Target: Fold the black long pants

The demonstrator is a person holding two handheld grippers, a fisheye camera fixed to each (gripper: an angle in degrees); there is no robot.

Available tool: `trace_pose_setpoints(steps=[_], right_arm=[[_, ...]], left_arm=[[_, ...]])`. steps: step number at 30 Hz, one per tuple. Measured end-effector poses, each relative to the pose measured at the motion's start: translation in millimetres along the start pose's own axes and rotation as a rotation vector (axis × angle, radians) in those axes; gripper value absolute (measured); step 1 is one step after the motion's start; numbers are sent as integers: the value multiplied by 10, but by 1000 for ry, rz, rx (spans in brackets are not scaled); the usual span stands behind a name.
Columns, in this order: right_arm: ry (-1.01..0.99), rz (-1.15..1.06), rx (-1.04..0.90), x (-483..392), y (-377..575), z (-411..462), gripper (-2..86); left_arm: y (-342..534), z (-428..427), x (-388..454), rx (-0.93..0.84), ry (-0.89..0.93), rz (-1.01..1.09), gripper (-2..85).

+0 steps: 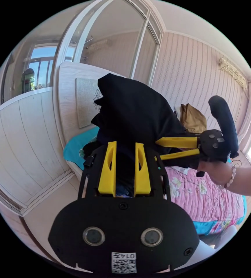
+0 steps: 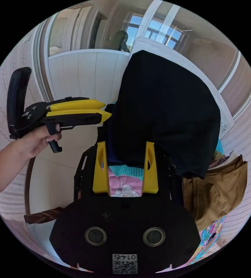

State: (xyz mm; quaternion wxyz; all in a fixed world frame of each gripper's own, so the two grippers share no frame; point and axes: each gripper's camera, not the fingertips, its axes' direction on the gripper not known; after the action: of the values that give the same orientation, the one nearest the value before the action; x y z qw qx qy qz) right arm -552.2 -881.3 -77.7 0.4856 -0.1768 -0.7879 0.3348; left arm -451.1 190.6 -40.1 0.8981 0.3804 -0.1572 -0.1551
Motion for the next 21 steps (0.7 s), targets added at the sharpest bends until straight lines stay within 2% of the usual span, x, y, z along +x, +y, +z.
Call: trace_pose_setpoints(steps=[2, 3, 4, 8, 11, 13, 14, 17, 21], right_arm=[[27, 57, -24, 96, 0, 26, 67], [-30, 89, -14, 200, 19, -46, 18], [-112, 135, 6, 334, 55, -162, 10], [-171, 248, 127, 719, 272, -658, 0], [-199, 314, 183, 966, 439, -1020, -2], [-237, 345, 203, 1089, 543, -1243, -3], [-244, 349, 207, 1110, 565, -1300, -3], [-305, 365, 268, 1202, 675, -1650, -3], [-400, 361, 423, 1322, 766, -2339, -2]], left_arm=[[19, 72, 23, -26, -11, 34, 101], [27, 99, 22, -35, 5, 33, 104], [29, 110, 26, -38, 17, 33, 104], [-17, 188, 184, -15, 75, 52, 113], [-142, 420, 318, -60, 8, 43, 110], [-222, 526, 312, -97, -35, -22, 79], [-274, 539, 283, -116, -53, -70, 36], [-375, 444, 221, -100, 62, -113, -2], [-573, 221, 370, -56, 38, -17, -7]])
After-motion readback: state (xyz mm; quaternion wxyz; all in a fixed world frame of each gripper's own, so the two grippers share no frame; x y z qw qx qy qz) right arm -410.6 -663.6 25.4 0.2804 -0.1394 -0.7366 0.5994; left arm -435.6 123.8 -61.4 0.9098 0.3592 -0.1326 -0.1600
